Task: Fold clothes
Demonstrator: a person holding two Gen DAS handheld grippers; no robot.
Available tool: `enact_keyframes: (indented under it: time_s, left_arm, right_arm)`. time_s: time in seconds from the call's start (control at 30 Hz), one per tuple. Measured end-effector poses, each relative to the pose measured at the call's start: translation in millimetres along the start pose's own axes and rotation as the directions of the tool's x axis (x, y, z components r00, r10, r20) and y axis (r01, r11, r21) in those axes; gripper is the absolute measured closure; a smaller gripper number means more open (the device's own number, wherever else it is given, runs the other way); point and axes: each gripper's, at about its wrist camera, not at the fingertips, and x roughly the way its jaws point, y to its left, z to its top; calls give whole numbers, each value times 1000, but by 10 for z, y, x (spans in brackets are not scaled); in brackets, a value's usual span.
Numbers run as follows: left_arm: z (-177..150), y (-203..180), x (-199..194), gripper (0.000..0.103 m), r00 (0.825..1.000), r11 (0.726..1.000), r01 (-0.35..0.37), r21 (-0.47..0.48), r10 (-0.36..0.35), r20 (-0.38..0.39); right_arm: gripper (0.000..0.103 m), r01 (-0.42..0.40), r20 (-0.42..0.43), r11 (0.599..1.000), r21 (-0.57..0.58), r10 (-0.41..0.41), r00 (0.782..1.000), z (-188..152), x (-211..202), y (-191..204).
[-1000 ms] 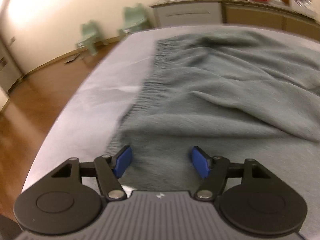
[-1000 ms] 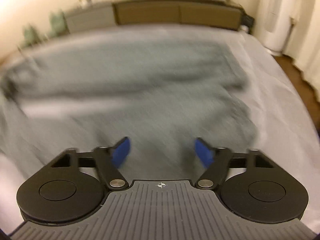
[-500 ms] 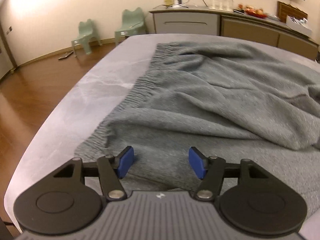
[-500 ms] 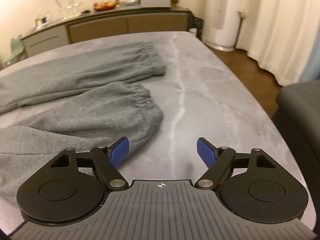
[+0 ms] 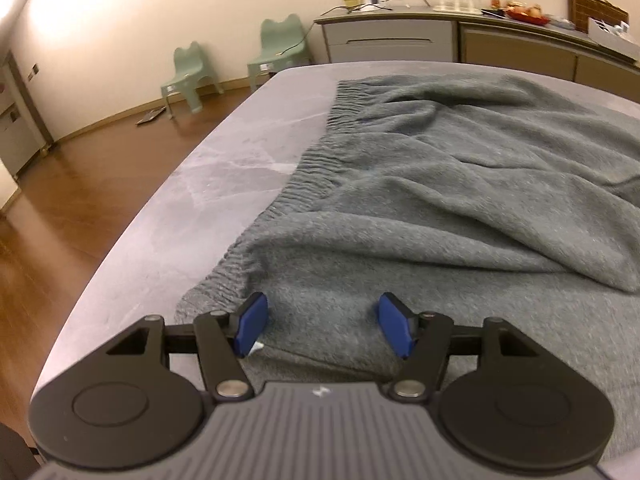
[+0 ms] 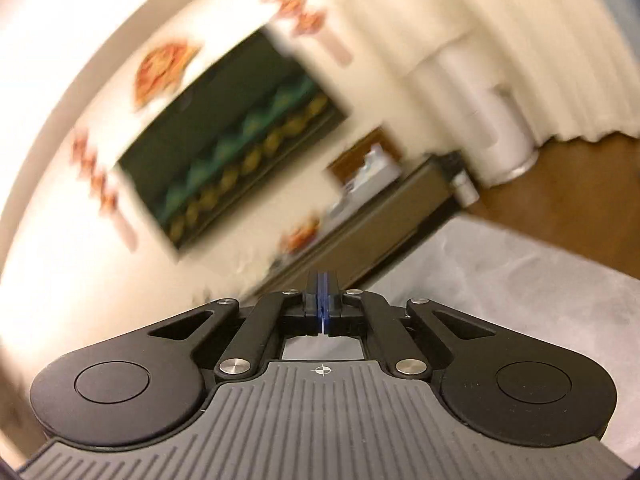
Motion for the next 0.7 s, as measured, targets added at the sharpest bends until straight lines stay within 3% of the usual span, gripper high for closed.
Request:
enact_keyframes:
  time_s: [0.03,0.07,0.1,0.13,0.17,0.2,0.23,0.33,0.4,0.43,0.5,0.53,0.57,0.7]
  left_arm:
    - [16,-21,11,39,1000,1000,-12,5,12,2]
    - [32,-43,23,39,1000,1000,-24,11,24,3]
    - [39,-65,20,41,999,999,-34,15,34,3]
    - [34,-91,12,42,999,999,-41,22,41,4]
    - [29,-114,0,42,999,999,-42,33,42,5]
    - [26,-134,-10,42,999,998,-38,43,38,7]
    - [22,-153,-19,42,999,998,-33,52,33,8]
    - [25,-221,-20,42,999,997,-27,79,26,21]
    - [41,-259,-8,42,999,996,-33,89,31,26]
    - [53,-260,-3,42,999,996,-33,85,31,23]
    - [61,-249,4,42,999,997,-28,77,27,17]
    - [61,-243,5,41,1000,997,-26,75,25,16]
    - [55,-236,6,41,1000,997,-24,77,23,17]
    - [82,-220,52,37,999,996,-31,86,29,27]
  right_arm:
    - [103,98,-24,995,-24,-99,995,-14,124,-41]
    - [91,191,-100,977,-93,-200,975,-91,315,-70]
    - [89,271,-185,945,-182,-304,935,-188,527,-95]
    - [85,279,-245,934,-223,-330,911,-272,631,-112]
    - [58,265,-300,932,-248,-334,894,-354,704,-127]
    - [45,250,-353,929,-272,-338,872,-435,776,-142]
    - [38,245,-372,921,-304,-351,859,-516,787,-127]
    - [43,160,-429,911,-381,-327,842,-736,802,-26]
    - [83,128,-466,902,-412,-330,821,-819,888,0]
    - [98,125,-456,904,-409,-321,830,-797,889,24]
    - [99,95,-386,944,-315,-219,896,-583,694,37]
    - [100,48,-330,982,-184,-107,938,-387,486,30]
    - [100,42,-307,987,-158,-90,947,-335,462,34]
    - [100,84,-273,976,-199,-137,952,-312,606,70]
